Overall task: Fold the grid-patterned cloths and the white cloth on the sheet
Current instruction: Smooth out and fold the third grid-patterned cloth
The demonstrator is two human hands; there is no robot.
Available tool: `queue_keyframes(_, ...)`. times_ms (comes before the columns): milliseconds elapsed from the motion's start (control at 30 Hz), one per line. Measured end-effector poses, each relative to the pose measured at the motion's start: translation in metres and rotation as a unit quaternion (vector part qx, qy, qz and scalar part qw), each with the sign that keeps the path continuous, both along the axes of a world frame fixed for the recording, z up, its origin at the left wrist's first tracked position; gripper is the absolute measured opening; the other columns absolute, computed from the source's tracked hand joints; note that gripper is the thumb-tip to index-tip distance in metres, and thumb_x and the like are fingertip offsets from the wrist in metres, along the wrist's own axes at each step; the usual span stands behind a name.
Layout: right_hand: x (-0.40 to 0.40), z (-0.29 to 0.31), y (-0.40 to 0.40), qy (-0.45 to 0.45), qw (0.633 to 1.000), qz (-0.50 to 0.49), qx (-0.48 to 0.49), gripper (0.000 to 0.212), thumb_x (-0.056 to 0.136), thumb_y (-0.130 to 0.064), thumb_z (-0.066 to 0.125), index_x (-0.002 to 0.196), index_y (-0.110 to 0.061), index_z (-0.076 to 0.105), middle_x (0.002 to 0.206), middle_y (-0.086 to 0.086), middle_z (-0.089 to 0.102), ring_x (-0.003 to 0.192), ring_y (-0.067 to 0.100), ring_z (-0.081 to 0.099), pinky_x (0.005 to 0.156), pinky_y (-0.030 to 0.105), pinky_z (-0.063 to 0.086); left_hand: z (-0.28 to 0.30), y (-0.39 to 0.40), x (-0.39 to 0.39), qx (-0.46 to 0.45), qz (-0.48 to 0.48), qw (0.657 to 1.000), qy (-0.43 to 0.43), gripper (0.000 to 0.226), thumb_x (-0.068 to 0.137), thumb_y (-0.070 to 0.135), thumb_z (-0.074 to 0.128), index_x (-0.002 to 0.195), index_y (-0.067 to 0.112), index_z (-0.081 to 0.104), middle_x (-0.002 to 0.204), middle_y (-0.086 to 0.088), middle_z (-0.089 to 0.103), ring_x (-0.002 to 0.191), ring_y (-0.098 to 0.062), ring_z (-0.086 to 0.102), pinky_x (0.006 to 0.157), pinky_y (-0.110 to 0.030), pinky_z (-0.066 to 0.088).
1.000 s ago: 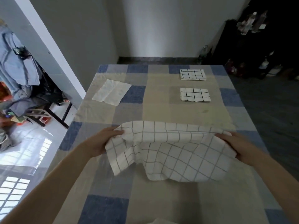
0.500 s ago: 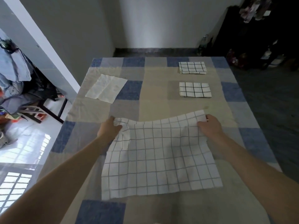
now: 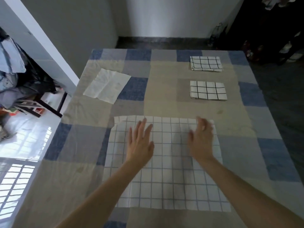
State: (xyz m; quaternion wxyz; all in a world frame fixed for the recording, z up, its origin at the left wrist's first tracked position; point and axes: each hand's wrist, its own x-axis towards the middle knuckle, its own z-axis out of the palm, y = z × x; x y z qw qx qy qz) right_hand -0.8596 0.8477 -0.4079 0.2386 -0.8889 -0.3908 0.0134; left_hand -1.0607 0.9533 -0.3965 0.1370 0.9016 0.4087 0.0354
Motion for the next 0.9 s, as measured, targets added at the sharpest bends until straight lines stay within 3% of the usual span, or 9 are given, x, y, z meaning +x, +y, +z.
queue_keyframes(100, -0.053, -0.025, -0.004, 0.015, 0.987, 0.150, -0.060, 0.054, 0.095, -0.028, 0.046, 0.145, -0.014, 0.031, 0.151, 0.014, 0.031, 0.140, 0.027, 0.026, 0.114, 0.048, 0.028, -0.027, -0.032, 0.003, -0.030, -0.018, 0.998, 0.043, 0.063, 0.099, 0.044, 0.028, 0.153, 0.035, -0.005, 0.158, 0.002, -0.028, 0.145, -0.020, -0.027, 0.118, -0.048, -0.013)
queue_keyframes(233, -0.074, -0.052, -0.023, -0.035, 0.964, 0.218, -0.149, 0.058, 0.098, -0.043, 0.032, 0.150, -0.016, 0.029, 0.158, 0.006, 0.023, 0.147, 0.021, 0.018, 0.117, 0.048, 0.017, -0.048, -0.046, -0.011, -0.040, -0.060, 0.994, 0.080, 0.060, 0.097, 0.051, 0.009, 0.153, 0.035, -0.006, 0.160, 0.003, -0.021, 0.146, -0.016, -0.024, 0.119, -0.048, -0.009)
queue_keyframes(367, -0.066, -0.054, -0.024, -0.035, 0.965, 0.182, -0.187, 0.061, 0.098, -0.046, 0.028, 0.152, -0.021, 0.021, 0.161, 0.004, 0.013, 0.149, 0.019, 0.006, 0.118, 0.048, 0.008, -0.052, -0.032, -0.026, -0.038, -0.023, 0.996, 0.078, 0.058, 0.100, 0.049, 0.016, 0.154, 0.036, -0.002, 0.161, 0.006, -0.017, 0.146, -0.014, -0.023, 0.120, -0.050, -0.004)
queue_keyframes(533, -0.036, -0.050, -0.047, -0.021, 0.975, 0.107, -0.192, 0.059, 0.100, -0.045, 0.017, 0.154, -0.024, 0.008, 0.162, 0.001, 0.001, 0.149, 0.020, -0.003, 0.120, 0.047, 0.003, -0.054, 0.008, -0.071, -0.046, 0.017, 0.997, 0.063, 0.058, 0.101, 0.049, 0.013, 0.153, 0.035, -0.009, 0.161, 0.005, -0.020, 0.145, -0.013, -0.025, 0.120, -0.049, -0.004)
queue_keyframes(700, -0.023, -0.048, -0.059, -0.017, 0.972, 0.115, -0.205, 0.059, 0.100, -0.046, 0.013, 0.154, -0.025, 0.003, 0.162, -0.001, -0.002, 0.149, 0.017, -0.007, 0.119, 0.041, -0.006, -0.042, 0.041, -0.073, -0.069, 0.251, 0.965, 0.033, 0.065, 0.100, 0.048, 0.021, 0.155, 0.018, 0.002, 0.163, -0.011, -0.006, 0.149, -0.023, -0.012, 0.119, -0.053, -0.006)
queue_keyframes(800, -0.025, -0.045, -0.058, -0.013, 0.972, 0.112, -0.207, 0.060, 0.099, -0.047, 0.010, 0.154, -0.026, 0.002, 0.162, -0.001, -0.002, 0.149, 0.017, -0.009, 0.119, 0.039, -0.008, -0.027, 0.035, -0.040, -0.012, 0.112, 0.993, 0.022, 0.065, 0.099, 0.049, 0.019, 0.154, 0.022, -0.003, 0.162, -0.003, -0.016, 0.147, -0.021, -0.019, 0.120, -0.047, -0.008)
queue_keyframes(900, -0.025, -0.045, -0.060, -0.006, 0.973, 0.111, -0.202, 0.059, 0.099, -0.048, 0.011, 0.153, -0.028, -0.001, 0.162, -0.002, -0.005, 0.148, 0.015, -0.012, 0.119, 0.040, -0.007, -0.032, 0.026, -0.020, -0.046, 0.014, 0.999, 0.018, 0.061, 0.099, 0.047, 0.016, 0.154, 0.027, -0.002, 0.160, 0.004, -0.021, 0.146, -0.017, -0.023, 0.121, -0.050, -0.002)
